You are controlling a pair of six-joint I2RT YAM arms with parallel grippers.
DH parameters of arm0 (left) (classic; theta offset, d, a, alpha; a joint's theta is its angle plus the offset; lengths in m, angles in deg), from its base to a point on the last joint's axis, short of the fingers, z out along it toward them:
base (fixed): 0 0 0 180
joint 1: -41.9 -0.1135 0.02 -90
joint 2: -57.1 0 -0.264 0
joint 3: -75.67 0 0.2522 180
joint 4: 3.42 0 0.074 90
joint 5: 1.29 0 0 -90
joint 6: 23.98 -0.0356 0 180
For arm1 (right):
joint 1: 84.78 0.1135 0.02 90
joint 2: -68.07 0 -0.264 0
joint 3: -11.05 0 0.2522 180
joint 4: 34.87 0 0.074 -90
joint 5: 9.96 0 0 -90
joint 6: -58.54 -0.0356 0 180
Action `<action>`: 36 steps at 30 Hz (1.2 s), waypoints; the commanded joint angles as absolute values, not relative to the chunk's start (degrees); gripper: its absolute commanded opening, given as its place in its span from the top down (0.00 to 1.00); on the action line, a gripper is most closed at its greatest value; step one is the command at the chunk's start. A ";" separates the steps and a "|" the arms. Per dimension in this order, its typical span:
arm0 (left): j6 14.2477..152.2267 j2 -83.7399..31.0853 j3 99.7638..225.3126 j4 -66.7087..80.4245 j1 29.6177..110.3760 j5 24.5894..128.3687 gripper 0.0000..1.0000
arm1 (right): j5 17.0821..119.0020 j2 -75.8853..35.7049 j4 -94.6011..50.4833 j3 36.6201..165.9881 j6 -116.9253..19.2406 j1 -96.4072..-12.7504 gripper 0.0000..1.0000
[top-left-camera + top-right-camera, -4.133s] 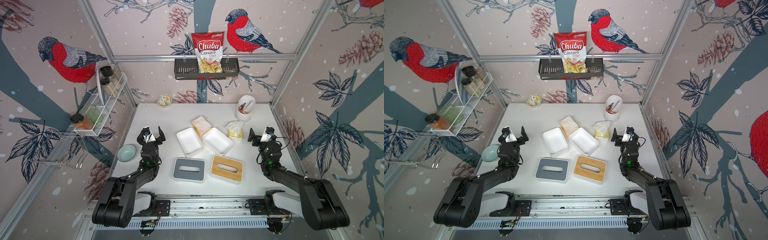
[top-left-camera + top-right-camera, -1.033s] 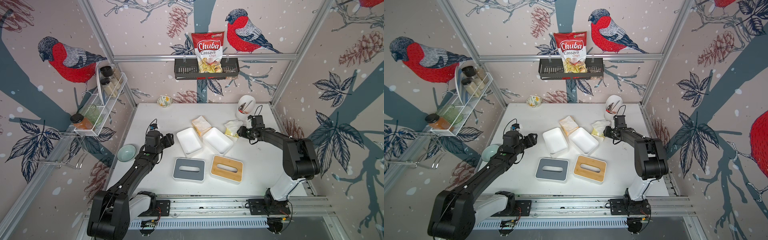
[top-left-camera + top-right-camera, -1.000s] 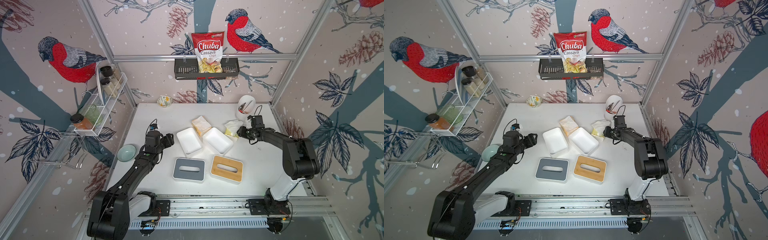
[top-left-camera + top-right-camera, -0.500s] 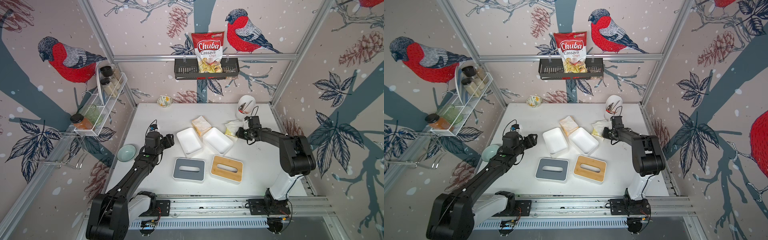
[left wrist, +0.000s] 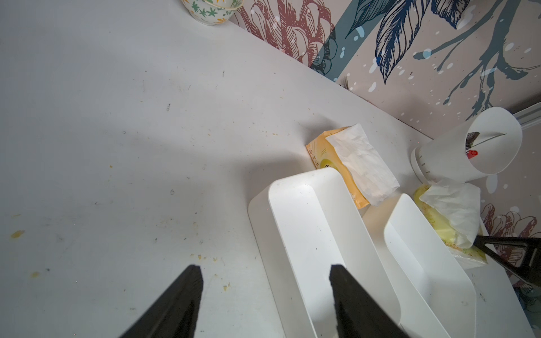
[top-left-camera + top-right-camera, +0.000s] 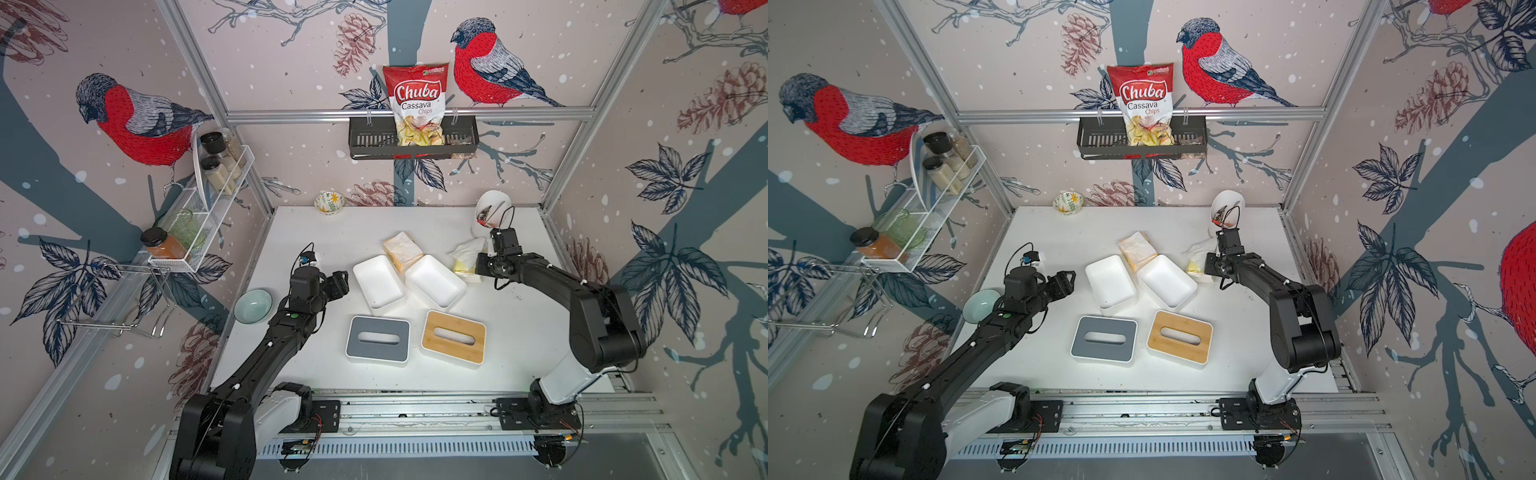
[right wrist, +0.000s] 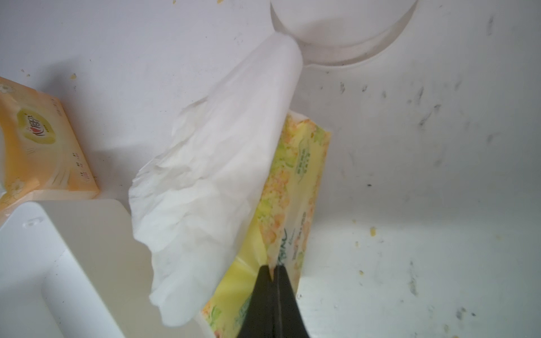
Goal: Put the tissue paper into the tissue box
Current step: Pick up the paper towel from the center of the board, then place the paper towel in the tissue box.
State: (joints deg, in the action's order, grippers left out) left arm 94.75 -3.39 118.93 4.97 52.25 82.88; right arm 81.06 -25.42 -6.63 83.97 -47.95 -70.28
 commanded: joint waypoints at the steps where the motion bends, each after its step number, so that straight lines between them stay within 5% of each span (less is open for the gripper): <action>1: 95.45 -3.19 118.55 4.01 52.43 82.48 0.28 | 87.12 -22.60 -2.16 85.03 -47.13 -68.75 1.00; 11: 96.24 -2.03 117.73 3.04 52.62 81.45 0.28 | 99.36 -17.95 11.23 94.95 -45.86 -58.75 1.00; 20: 97.19 -1.96 116.13 0.90 52.62 79.86 0.29 | 87.61 -13.45 14.69 97.81 -43.02 -53.38 1.00; 36: 97.95 -2.03 115.67 -0.21 52.70 78.47 0.29 | 95.51 -22.09 18.83 97.57 -39.82 -46.40 1.00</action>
